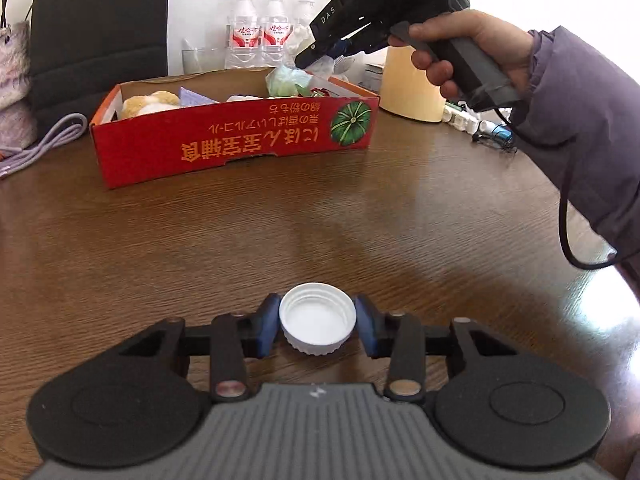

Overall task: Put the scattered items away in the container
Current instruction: 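Carry the tissue and cap into the box and open both tools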

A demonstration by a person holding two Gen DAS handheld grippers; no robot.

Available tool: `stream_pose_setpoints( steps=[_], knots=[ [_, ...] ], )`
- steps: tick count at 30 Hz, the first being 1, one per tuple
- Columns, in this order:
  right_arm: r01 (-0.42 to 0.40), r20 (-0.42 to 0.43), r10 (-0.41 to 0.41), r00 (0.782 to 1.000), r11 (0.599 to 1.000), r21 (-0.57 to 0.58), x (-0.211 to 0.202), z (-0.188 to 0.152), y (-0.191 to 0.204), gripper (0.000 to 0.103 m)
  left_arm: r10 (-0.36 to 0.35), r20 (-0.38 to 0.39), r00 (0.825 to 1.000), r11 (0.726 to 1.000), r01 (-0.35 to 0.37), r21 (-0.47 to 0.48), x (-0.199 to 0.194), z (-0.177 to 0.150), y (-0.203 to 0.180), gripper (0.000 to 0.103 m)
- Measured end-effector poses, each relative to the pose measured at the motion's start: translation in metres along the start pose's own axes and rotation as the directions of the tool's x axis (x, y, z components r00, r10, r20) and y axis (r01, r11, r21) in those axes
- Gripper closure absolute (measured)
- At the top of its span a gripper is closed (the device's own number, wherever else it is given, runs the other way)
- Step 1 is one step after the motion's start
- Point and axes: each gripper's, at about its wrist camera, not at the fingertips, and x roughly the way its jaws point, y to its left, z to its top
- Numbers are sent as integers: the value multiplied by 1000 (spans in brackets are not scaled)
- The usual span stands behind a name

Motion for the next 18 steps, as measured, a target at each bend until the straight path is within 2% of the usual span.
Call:
stream_pose_setpoints(
  steps=[2,4,6,8,11,13,16,18],
  knots=[
    [2,-12,-3,1000,1000,-9,1,1,3,91,24,34,999,999,-23,-27,-3,10,9,62],
    [-2,-32,2,999,1000,-6,4,7,2,91,37,102,994,997,-31,-65,-10,37,26,62],
    [-3,-68,3,998,1000,0,13,18,1,91,58,182,982,993,-38,-109,-9,83,49,62],
    [0,-117,1,993,1000,11,27,31,0,90,83,197,977,984,-49,-173,9,133,73,62],
    [-13,-224,19,974,999,30,56,48,1,88,73,100,992,970,-47,-239,67,205,101,62],
    [-12,-276,23,961,999,40,74,55,2,87,103,16,995,976,-98,-194,107,236,105,62],
    [-23,-319,52,946,995,95,97,64,-2,86,219,-97,971,962,-231,-144,156,254,112,62],
    [-24,-327,65,943,992,127,109,67,-6,83,229,-158,961,954,-254,-162,175,253,123,62]
  ],
)
